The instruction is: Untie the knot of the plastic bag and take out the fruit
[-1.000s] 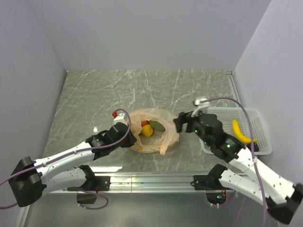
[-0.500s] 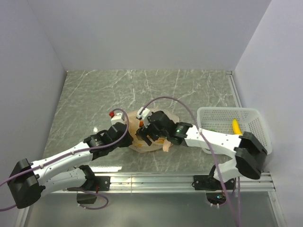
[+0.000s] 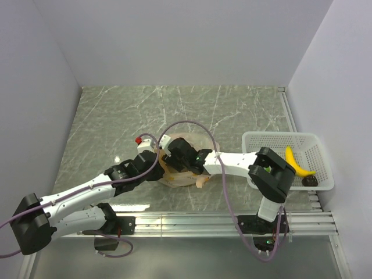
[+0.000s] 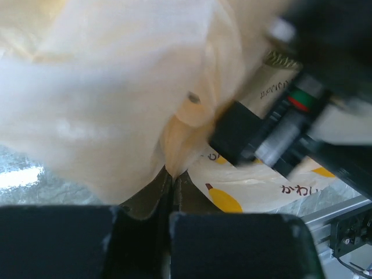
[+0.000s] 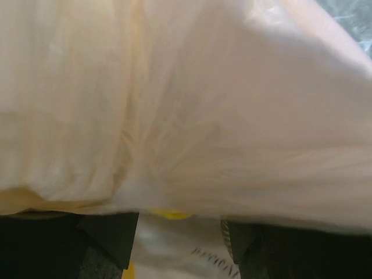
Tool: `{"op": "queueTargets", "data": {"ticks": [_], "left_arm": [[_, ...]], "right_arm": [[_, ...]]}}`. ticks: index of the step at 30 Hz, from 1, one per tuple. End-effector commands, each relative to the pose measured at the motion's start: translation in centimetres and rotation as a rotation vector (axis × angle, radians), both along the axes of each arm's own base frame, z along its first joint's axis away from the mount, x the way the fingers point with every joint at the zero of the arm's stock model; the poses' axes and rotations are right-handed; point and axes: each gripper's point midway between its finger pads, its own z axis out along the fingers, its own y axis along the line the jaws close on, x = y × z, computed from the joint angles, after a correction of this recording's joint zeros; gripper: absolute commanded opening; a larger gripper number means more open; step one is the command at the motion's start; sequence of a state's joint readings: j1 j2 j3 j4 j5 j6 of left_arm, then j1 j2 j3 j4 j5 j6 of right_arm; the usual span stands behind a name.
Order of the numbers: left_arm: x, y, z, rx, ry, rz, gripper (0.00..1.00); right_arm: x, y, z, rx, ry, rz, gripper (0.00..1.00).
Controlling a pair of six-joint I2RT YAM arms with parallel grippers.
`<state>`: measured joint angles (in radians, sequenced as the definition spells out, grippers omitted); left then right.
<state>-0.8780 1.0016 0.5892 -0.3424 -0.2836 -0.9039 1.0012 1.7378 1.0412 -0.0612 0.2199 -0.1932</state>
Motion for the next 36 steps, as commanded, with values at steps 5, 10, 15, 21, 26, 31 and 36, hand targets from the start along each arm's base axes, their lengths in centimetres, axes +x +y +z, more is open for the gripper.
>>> {"op": "queueTargets", "data": {"ticks": [5, 10, 15, 21, 26, 31, 36], "left_arm": [[0.2, -0.4, 0.1, -0.026, -0.011, 0.001, 0.01], [0.3, -0.3, -0.1, -0.021, -0.010, 0.003, 0.01], [0.4, -0.5, -0.4, -0.020, -0.006, 0.001, 0.00], [0.5, -0.3, -0.5, -0.006, -0.011, 0.009, 0.01], [1.1, -0.2, 0.5, -0.004, -0.040, 0.019, 0.01], [1.6, 0.0, 1.3, 0.013, -0.066, 0.025, 0.00], [1.4, 0.1, 1.2, 0.007, -0.064, 0.028, 0.01]], "right_arm": [[1.9, 0.3, -2.4, -0.046, -0.025, -0.039, 0.65], [1.1, -0.2, -3.3, -0.048, 0.007, -0.040, 0.57], [0.7, -0.9, -3.0, -0.056, 0.003, -0.038, 0.00], [-0.9, -0.7, 0.8, 0.034, 0.000, -0.011, 0.00], [-3.4, 0.0, 5.0, 0.172, 0.033, 0.060, 0.00], [-4.9, -0.4, 7.7, 0.247, 0.044, 0.098, 0.00], [-4.8, -0.4, 6.5, 0.213, 0.059, 0.088, 0.07]]}}
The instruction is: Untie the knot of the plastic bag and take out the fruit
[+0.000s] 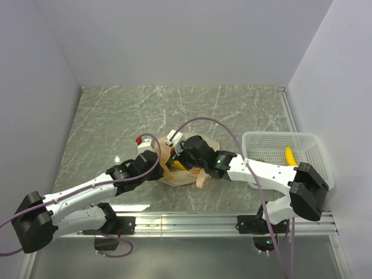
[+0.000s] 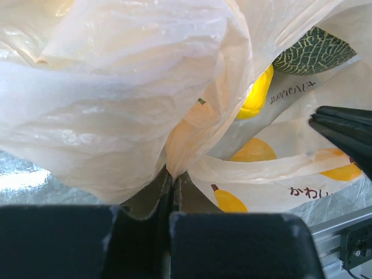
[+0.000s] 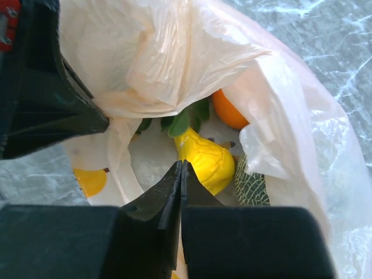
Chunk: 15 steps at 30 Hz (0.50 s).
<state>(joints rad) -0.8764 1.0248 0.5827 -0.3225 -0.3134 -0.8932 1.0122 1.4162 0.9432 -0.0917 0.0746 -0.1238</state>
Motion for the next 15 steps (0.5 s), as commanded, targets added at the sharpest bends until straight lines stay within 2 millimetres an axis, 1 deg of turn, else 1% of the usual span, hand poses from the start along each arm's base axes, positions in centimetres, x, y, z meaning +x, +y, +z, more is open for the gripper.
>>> {"op": "queueTargets", "data": {"ticks": [1, 2, 3, 4, 5, 7, 8, 10, 11, 12, 14, 15], "left_arm": [[0.8, -0.3, 1.6, -0.022, -0.045, 0.011, 0.02], [0.7, -0.1, 1.3, -0.020, -0.041, 0.013, 0.04], [0.7, -0.1, 1.2, -0.022, -0.040, 0.015, 0.06], [0.8, 0.0, 1.0, -0.020, -0.042, 0.025, 0.07], [0.7, 0.2, 0.7, -0.013, -0.038, 0.032, 0.06], [0.7, 0.5, 0.6, -0.008, -0.035, 0.046, 0.04], [0.8, 0.6, 0.6, -0.006, -0.039, 0.053, 0.03], [0.8, 0.7, 0.6, -0.005, -0.041, 0.054, 0.02], [0.8, 0.7, 0.6, -0.006, -0.041, 0.055, 0.02], [0.7, 0.7, 0.6, -0.009, -0.039, 0.052, 0.01], [0.5, 0.6, 0.5, -0.013, -0.030, 0.043, 0.01], [0.4, 0.5, 0.4, -0.016, -0.027, 0.040, 0.01]], "right_arm": [[-0.6, 0.0, -2.0, -0.049, 0.044, 0.010, 0.16], [-0.2, 0.1, -2.1, -0.056, 0.037, 0.003, 0.31], [-0.1, 0.1, -2.9, -0.077, 0.045, 0.002, 0.37], [0.1, 0.1, -3.1, -0.086, 0.039, 0.000, 0.43], [0.7, 0.1, -3.5, -0.110, 0.020, -0.009, 0.54], [1.4, -0.2, -4.0, -0.146, -0.007, -0.030, 0.62], [2.0, -0.5, -4.0, -0.175, -0.031, -0.045, 0.68], [2.5, -0.7, -5.1, -0.225, -0.042, -0.053, 0.70], [2.9, -0.6, -5.1, -0.230, -0.059, -0.054, 0.73], [3.4, -1.0, -5.5, -0.250, -0.077, -0.079, 0.75], [3.9, -0.9, -5.8, -0.265, -0.102, -0.087, 0.78], [4.4, -1.3, -5.8, -0.280, -0.123, -0.113, 0.78]]}}
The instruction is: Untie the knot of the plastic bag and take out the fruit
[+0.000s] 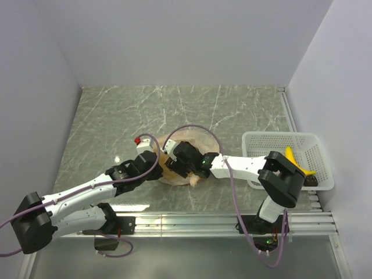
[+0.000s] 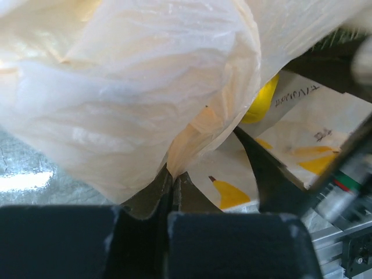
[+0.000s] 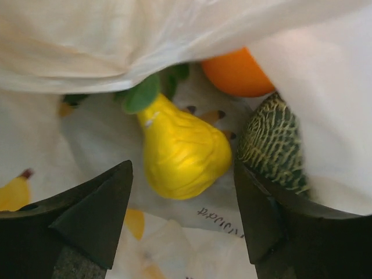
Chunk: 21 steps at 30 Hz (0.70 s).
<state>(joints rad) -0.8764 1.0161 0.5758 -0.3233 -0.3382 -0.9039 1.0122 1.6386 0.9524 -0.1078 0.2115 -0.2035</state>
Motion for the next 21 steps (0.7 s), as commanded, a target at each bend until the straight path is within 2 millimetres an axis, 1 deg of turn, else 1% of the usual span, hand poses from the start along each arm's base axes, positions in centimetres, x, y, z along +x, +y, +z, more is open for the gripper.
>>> {"op": "queueTargets", "data": {"ticks": [1, 5, 6, 8, 9, 10, 11, 13, 14, 16, 17, 19, 20, 21], "left_arm": [[0.1, 0.0, 0.5, -0.030, -0.015, 0.014, 0.01], [-0.3, -0.1, 0.0, -0.043, 0.000, 0.003, 0.01], [-0.4, -0.1, 0.0, -0.043, 0.000, 0.000, 0.01], [-0.4, -0.1, 0.0, -0.047, 0.001, 0.000, 0.01], [-0.4, -0.1, -0.1, -0.046, 0.003, -0.001, 0.00], [-0.4, -0.1, 0.0, -0.048, 0.002, -0.002, 0.01], [-0.5, -0.1, 0.0, -0.048, 0.002, -0.002, 0.01], [-0.5, -0.1, 0.0, -0.049, 0.001, -0.001, 0.01], [-0.4, -0.1, 0.1, -0.052, -0.003, 0.000, 0.01], [-0.4, 0.0, 0.1, -0.051, -0.002, 0.002, 0.01], [-0.4, 0.1, 0.1, -0.047, -0.004, 0.003, 0.00], [-0.4, 0.2, 0.0, -0.041, -0.005, 0.007, 0.01], [-0.3, 0.3, 0.1, -0.039, -0.010, 0.010, 0.01], [-0.3, 0.3, 0.1, -0.035, -0.011, 0.011, 0.00]], "right_arm": [[2.7, 0.6, 2.2, -0.008, -0.138, -0.046, 0.78], [3.1, 1.0, 1.5, -0.013, -0.156, -0.036, 0.79], [3.1, 0.9, 0.9, -0.028, -0.147, -0.035, 0.79], [3.5, 1.6, 0.8, -0.008, -0.162, -0.032, 0.80], [3.6, 1.7, -0.1, -0.021, -0.151, -0.031, 0.80], [3.6, 1.9, -0.3, -0.021, -0.153, -0.028, 0.80], [3.7, 2.0, -1.0, -0.029, -0.146, -0.027, 0.79], [3.9, 2.3, -1.5, -0.024, -0.144, -0.032, 0.78], [3.9, 2.2, -2.1, -0.031, -0.135, -0.035, 0.74], [3.8, 2.1, -2.5, -0.035, -0.128, -0.041, 0.69], [3.7, 1.9, -2.7, -0.035, -0.121, -0.047, 0.62], [3.3, 1.6, -2.6, -0.030, -0.111, -0.051, 0.51], [3.1, 1.3, -1.9, -0.016, -0.114, -0.053, 0.40], [2.9, 1.3, -1.4, -0.004, -0.114, -0.048, 0.35]]}}
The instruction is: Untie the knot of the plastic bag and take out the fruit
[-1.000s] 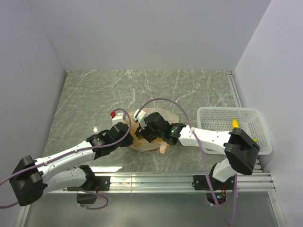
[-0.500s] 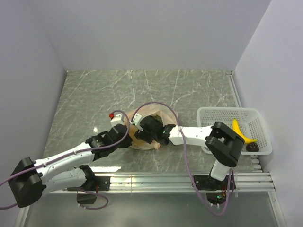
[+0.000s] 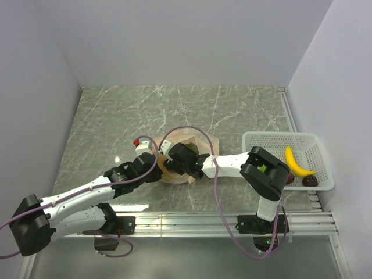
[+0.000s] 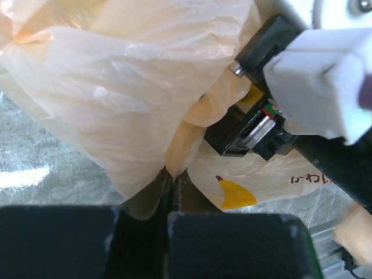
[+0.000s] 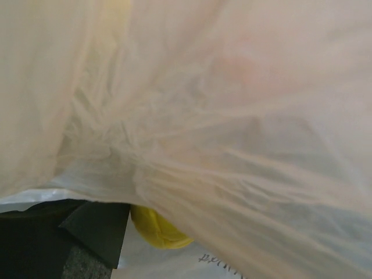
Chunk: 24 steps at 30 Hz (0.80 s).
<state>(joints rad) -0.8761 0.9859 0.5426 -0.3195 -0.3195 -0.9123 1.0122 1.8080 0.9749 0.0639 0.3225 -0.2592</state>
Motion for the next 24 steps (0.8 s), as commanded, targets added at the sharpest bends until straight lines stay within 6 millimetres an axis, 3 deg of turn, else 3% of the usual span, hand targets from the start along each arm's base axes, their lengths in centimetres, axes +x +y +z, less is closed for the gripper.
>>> {"op": "queueTargets", "data": {"ticks": [1, 2, 4, 5, 7, 8, 10, 14, 16, 19, 22, 24], "left_arm": [[0.4, 0.1, 0.6, -0.017, -0.024, 0.021, 0.00], [0.4, 0.1, 0.6, -0.014, -0.026, 0.020, 0.01], [0.6, 0.1, 0.7, -0.011, -0.032, 0.024, 0.00], [0.7, 0.1, 0.8, -0.009, -0.034, 0.024, 0.01], [0.9, 0.0, 1.1, -0.008, -0.040, 0.023, 0.00], [0.9, -0.1, 1.1, -0.007, -0.042, 0.022, 0.01], [1.1, -0.2, 1.5, -0.006, -0.048, 0.020, 0.01], [1.4, -0.3, 2.1, -0.007, -0.063, 0.017, 0.01], [1.4, -0.4, 2.3, -0.009, -0.069, 0.016, 0.00], [1.4, -0.2, 2.1, -0.001, -0.064, 0.019, 0.00], [1.3, -0.1, 2.1, -0.001, -0.064, 0.021, 0.01], [1.4, -0.1, 2.2, -0.002, -0.069, 0.018, 0.00]], "right_arm": [[-0.4, 0.1, 2.1, 0.066, -0.011, -0.006, 0.29], [-0.9, -0.1, 3.3, 0.090, -0.015, 0.002, 0.14], [-1.8, -0.3, 4.2, 0.119, 0.010, 0.025, 0.04], [-2.0, -0.2, 6.0, 0.161, -0.002, 0.036, 0.00], [-3.0, -0.2, 7.1, 0.198, 0.023, 0.064, 0.00], [-3.3, -0.2, 8.8, 0.240, 0.011, 0.075, 0.00], [-4.1, -0.2, 10.0, 0.281, 0.022, 0.089, 0.00], [-4.9, -0.5, 14.1, 0.410, -0.015, 0.101, 0.00], [-5.1, -0.8, 15.3, 0.459, -0.024, 0.090, 0.00], [-5.1, -1.3, 19.2, 0.589, -0.078, 0.083, 0.00], [-5.0, -2.1, 20.9, 0.682, -0.074, 0.081, 0.00], [-3.9, -4.2, 22.6, 0.744, -0.122, 0.007, 0.00]]}}
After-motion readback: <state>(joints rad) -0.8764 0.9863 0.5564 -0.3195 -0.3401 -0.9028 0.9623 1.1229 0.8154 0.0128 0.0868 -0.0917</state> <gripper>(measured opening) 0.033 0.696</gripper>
